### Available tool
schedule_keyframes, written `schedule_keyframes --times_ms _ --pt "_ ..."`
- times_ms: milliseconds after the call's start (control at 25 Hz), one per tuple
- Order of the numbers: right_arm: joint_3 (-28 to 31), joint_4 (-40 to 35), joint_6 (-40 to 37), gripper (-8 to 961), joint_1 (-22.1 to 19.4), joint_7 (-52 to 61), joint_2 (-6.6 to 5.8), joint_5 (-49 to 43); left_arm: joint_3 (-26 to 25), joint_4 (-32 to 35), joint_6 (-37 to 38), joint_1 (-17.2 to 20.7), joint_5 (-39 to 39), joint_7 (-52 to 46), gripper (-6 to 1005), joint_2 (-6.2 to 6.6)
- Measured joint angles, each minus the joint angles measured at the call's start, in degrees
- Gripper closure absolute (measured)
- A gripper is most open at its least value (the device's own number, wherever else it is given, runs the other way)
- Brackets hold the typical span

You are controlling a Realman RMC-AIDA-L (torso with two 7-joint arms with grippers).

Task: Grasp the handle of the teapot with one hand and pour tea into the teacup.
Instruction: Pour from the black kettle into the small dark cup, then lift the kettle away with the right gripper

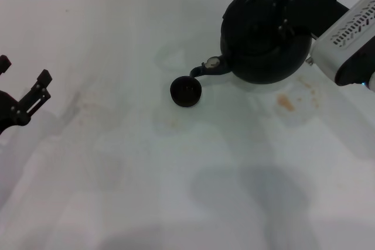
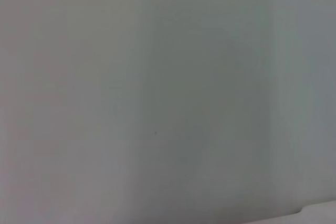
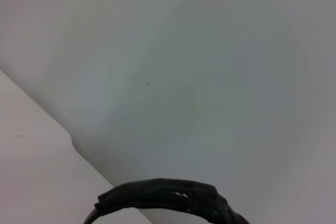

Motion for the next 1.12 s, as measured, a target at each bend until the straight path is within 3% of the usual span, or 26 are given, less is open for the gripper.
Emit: schedule_keyframes --times_ms 680,1120 --pt "-1.79 1.02 -1.95 838 0.04 -1.32 -0.09 0.0 0.0 0.0 0.26 -0.35 -0.09 0.54 137 0.0" --pt "-6.54 2.41 -8.87 839 0.53 -5.19 0.01 -0.34 0.0 -0.01 0.58 -0.49 -0.21 0.56 138 0.0"
